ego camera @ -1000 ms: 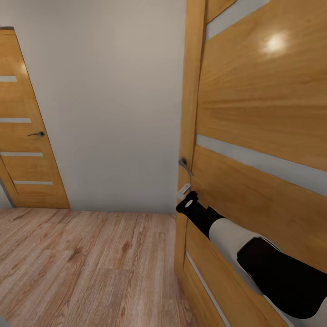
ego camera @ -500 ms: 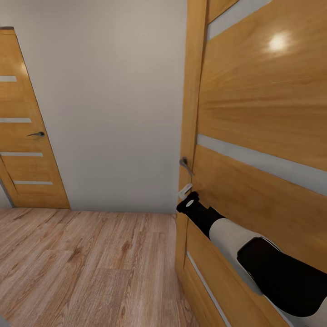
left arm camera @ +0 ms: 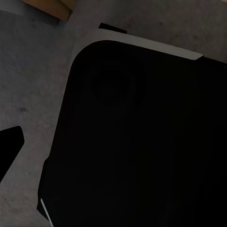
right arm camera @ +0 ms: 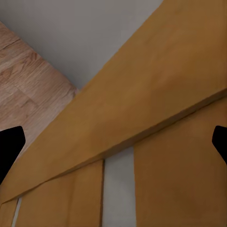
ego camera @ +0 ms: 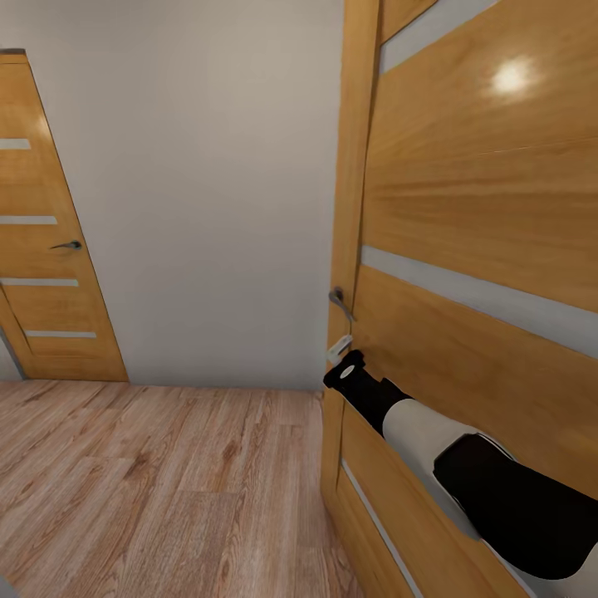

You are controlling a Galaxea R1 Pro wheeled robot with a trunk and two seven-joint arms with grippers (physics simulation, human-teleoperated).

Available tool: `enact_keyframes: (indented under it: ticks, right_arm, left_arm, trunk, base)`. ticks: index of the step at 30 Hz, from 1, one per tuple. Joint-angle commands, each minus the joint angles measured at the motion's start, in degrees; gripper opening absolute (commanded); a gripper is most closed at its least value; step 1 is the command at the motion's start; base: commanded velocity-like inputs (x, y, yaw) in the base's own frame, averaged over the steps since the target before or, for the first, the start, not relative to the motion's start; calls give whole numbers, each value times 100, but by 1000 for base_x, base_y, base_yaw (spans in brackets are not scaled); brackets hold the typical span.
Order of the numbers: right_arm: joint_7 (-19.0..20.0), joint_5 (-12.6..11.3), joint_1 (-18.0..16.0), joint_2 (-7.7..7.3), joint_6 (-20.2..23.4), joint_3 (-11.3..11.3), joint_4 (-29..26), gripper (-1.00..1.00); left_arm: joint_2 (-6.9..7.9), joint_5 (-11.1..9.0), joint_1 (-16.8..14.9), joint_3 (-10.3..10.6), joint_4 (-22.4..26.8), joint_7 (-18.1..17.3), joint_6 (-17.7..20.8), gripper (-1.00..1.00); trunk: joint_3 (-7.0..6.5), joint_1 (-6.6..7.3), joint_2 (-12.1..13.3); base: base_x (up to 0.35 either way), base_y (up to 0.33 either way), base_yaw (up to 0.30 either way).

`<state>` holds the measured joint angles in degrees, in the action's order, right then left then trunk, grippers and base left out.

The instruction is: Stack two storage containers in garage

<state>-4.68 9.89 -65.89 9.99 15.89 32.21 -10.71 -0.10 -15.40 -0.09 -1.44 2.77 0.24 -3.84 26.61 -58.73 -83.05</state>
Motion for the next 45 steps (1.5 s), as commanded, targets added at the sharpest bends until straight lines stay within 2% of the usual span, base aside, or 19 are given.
enact_keyframes:
  ticks: [1, 16, 20, 23, 28, 31, 32, 34, 39, 45]
  right_arm:
    - [-24, 100, -3, 0, 46, -31, 2, 100]
    - [-101, 94, -3, -28, 43, -48, -1, 100]
    - [-148, 99, -3, -227, 34, -48, -1, 100]
    - [-161, 99, -3, -462, 17, -49, -4, 100]
    - [-164, 94, -3, -679, 11, -52, -16, 100]
    - [-165, 96, -3, -843, 11, -261, -43, 100]
    - [-162, 99, -3, -1009, 11, -556, -70, 100]
    - [-164, 103, -3, -1095, 11, -656, -79, 100]
    - [-165, 107, -3, -1335, 9, -760, -102, 100]
    - [-169, 107, -3, -1475, 10, -830, -106, 100]
  left_arm:
    - [-1, -15, 1, -13, 4, 2, -12, 100]
    - [1, -14, 1, -12, 4, 2, -12, 100]
    - [-5, -13, 1, -14, 4, 3, -12, 100]
    - [-6, -11, 1, -14, 4, 3, -12, 100]
    - [-6, -14, 1, -14, 4, 3, -12, 100]
    - [-4, -13, 1, -13, 4, 2, -12, 100]
    - [-4, -15, 1, -13, 4, 2, -12, 100]
    - [-3, -14, 1, -12, 4, 2, -12, 100]
    - [-4, -14, 1, -14, 4, 2, -12, 100]
    - [-4, -14, 1, -14, 4, 5, -12, 100]
  trunk:
    - [6, 0, -3]
    - [6, 0, -3]
    - [6, 0, -3]
    - [6, 0, -3]
    - [6, 0, -3]
    - [6, 0, -3]
    - [6, 0, -3]
    - [6, 0, -3]
    - [6, 0, -3]
    - [6, 0, -3]
  base:
    - [0, 0, 0]
    - [0, 0, 0]
    - [0, 0, 0]
    - [0, 0, 0]
    - [0, 0, 0]
    - [0, 0, 0]
    - [0, 0, 0]
    - [0, 0, 0]
    - [0, 0, 0]
    - [0, 0, 0]
